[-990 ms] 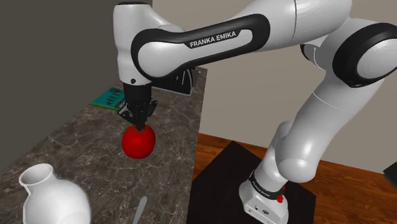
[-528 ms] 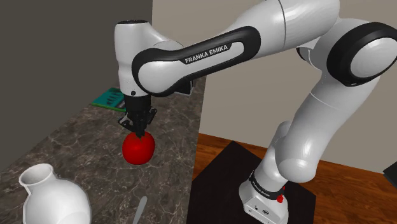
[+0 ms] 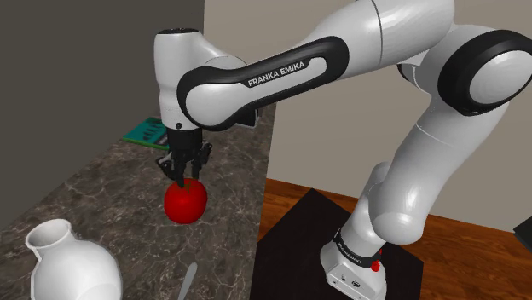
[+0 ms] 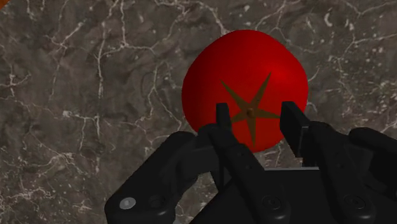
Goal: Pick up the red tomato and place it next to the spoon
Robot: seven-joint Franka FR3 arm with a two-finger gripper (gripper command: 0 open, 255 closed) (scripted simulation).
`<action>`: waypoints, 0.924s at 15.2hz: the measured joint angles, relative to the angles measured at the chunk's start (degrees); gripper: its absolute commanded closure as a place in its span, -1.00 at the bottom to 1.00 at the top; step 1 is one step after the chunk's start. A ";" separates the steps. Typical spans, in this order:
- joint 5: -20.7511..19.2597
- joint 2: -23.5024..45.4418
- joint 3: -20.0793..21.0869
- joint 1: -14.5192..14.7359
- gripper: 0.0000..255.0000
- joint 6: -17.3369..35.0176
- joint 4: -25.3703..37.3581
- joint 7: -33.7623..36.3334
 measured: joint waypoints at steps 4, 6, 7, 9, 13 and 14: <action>0.00 0.00 0.00 0.00 -1.00 0.00 0.00 0.00; 0.11 -0.36 -0.09 -0.08 -1.00 -0.96 0.65 -0.21; 0.28 -0.92 -0.14 -0.13 -1.00 -2.34 1.53 -0.35; 0.40 -1.41 -0.21 -0.19 -1.00 -5.35 4.07 -0.45; 0.54 -1.83 -0.20 -0.16 -1.00 -7.07 5.36 -0.44; 0.54 -1.85 -0.20 -0.16 -1.00 -7.13 5.40 -0.43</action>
